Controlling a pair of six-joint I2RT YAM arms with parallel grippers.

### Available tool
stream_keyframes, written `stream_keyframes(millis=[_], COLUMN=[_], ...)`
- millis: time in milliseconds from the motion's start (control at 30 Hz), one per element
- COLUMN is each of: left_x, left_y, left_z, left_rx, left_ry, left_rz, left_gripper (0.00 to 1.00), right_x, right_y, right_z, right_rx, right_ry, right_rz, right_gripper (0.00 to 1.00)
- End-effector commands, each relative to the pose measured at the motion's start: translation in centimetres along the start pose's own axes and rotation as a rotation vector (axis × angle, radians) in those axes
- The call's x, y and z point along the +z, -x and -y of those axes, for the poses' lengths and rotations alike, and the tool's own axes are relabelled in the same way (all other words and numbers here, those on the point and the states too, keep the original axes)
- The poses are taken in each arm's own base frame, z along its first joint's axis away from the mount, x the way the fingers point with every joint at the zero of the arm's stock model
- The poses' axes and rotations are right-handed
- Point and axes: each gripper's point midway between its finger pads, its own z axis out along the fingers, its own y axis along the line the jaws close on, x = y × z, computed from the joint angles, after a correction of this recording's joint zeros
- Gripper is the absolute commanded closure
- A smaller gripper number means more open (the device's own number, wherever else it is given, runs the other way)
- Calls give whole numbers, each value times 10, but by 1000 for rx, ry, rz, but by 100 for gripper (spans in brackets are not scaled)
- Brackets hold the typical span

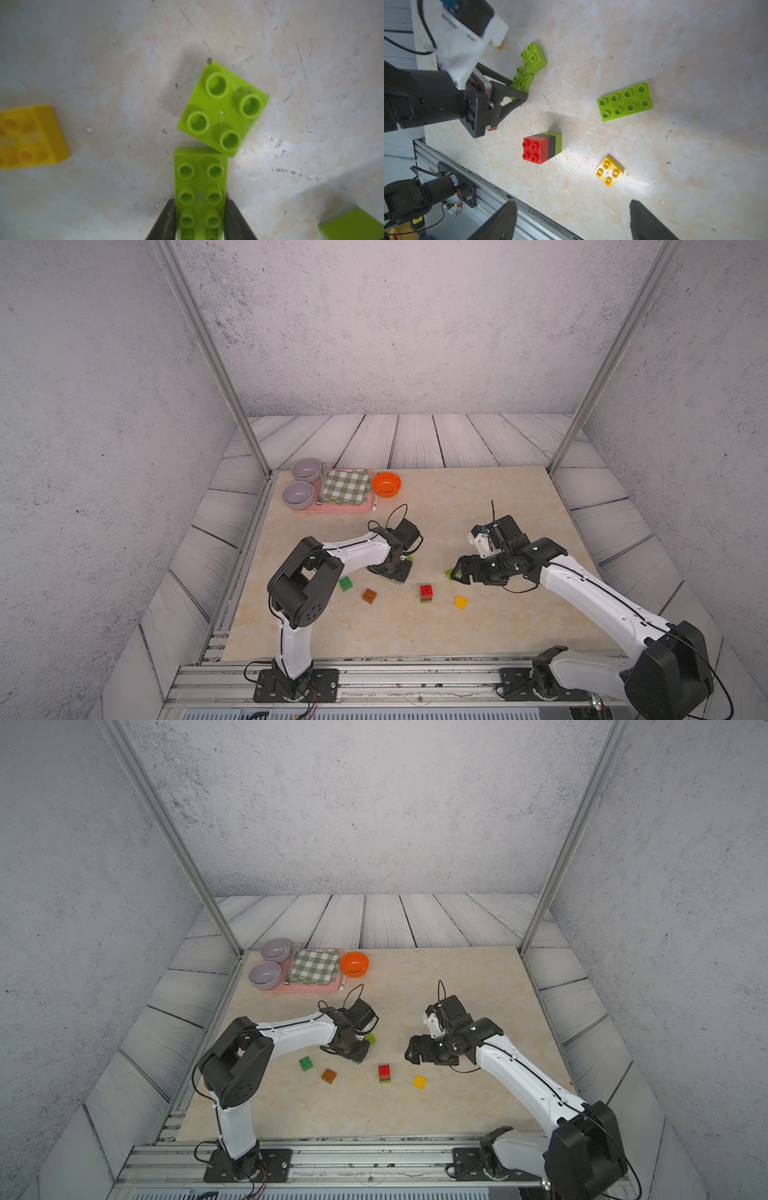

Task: Assemble the letter r with lego
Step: Pick up the lego brick from the center of the board, then assemble the lego brick with the lego brick.

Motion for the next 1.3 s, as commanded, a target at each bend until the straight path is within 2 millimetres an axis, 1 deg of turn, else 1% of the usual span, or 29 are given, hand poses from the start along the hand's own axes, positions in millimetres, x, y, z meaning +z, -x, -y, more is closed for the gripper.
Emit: stream_keyframes(millis=[0, 100, 167, 233, 333, 467, 600, 733, 867, 967, 1000, 1067, 1100, 1133, 1167, 1200, 1267], left_x=[2, -7, -17, -31, -59, -98, -122, -140, -144, -136, -133, -124, -119, -115, -110, -105, -94], left_y=[-7, -6, -4, -2, 2, 4, 3, 8, 15, 18, 18, 16, 15, 12, 12, 12, 13], left_z=[-3, -6, -7, -7, -1, 11, 24, 55, 101, 137, 147, 172, 181, 189, 194, 196, 199], left_rx=[-12, -23, -31, -38, -47, -21, 17, 24, 3, 52, 60, 92, 111, 132, 141, 139, 108], left_ry=[22, 34, 37, 27, -13, -60, -57, -79, -129, -131, -126, -154, -158, -156, -143, -129, -109], left_rz=[-18, 1, 17, 42, 92, 162, 173, 201, 204, 195, 187, 165, 156, 145, 138, 128, 113], left_gripper=[71, 79, 84, 89, 100, 100, 100, 100, 100, 100, 100, 100, 100, 100, 100, 100, 100], right_x=[-5, -9, -15, -21, -32, -41, -50, -68, -83, -97, -101, -113, -119, -127, -135, -144, -167], right_y=[-3, -3, -2, -1, 2, 0, -5, -13, -21, -30, -33, -37, -38, -39, -41, -43, -47], right_z=[1, 2, 5, 11, 24, 31, 46, 59, 70, 86, 90, 96, 97, 99, 101, 104, 110], right_rx=[4, 14, 29, 52, 117, 159, 222, 324, 431, 468, 479, 488, 484, 486, 490, 498, 533], right_ry=[-2, -9, -31, -65, -140, -165, -233, -278, -249, -291, -309, -332, -339, -357, -383, -407, -461], right_rz=[9, 28, 55, 85, 143, 199, 245, 279, 318, 344, 347, 365, 377, 394, 415, 441, 529], right_gripper=[12, 13, 13, 13, 12, 12, 10, 8, 8, 8, 7, 7, 7, 7, 7, 6, 0])
